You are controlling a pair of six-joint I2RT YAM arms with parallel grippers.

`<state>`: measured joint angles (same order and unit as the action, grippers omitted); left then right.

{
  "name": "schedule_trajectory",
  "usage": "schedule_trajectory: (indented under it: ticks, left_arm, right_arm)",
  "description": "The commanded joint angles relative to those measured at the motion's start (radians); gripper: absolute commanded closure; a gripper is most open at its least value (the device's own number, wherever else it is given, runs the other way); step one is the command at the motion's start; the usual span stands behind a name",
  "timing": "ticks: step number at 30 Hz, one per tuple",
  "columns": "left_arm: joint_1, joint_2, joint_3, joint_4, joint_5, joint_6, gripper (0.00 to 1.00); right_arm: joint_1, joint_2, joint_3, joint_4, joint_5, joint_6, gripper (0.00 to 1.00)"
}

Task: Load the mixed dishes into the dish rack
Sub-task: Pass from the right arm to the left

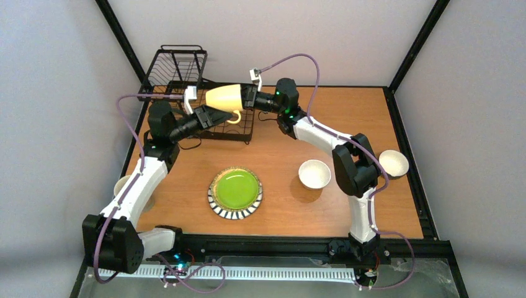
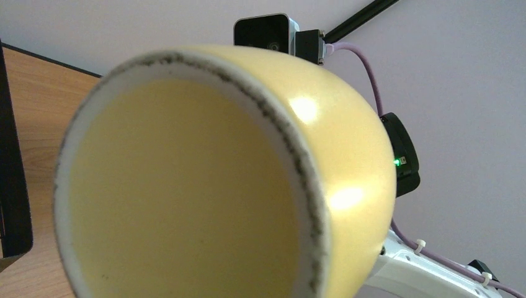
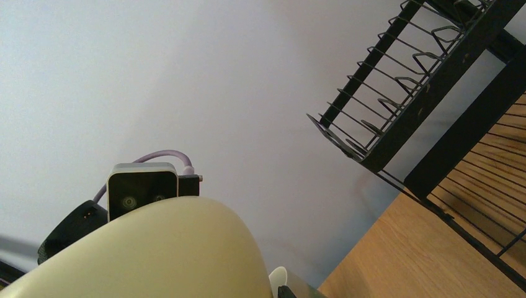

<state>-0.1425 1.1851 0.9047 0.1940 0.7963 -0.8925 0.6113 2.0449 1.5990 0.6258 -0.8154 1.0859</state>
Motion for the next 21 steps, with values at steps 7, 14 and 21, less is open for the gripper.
schedule_trajectory:
  ticks: [7, 14, 21]
  left_arm:
    - [-0.009, -0.023, 0.049, 0.117, 0.041, 0.033, 0.04]
    - [-0.009, -0.034, 0.042, 0.157, 0.083, 0.073, 0.03]
    - [-0.009, -0.039, 0.060, 0.097, 0.081, 0.153, 0.03]
  right_arm:
    - [0.039, 0.024, 0.026, 0.059, -0.123, 0.056, 0.98]
    - [0.042, 0.032, 0.030, 0.052, -0.159, 0.098, 0.98]
    - [0.045, 0.027, 0.036, 0.011, -0.187, 0.086, 0.98]
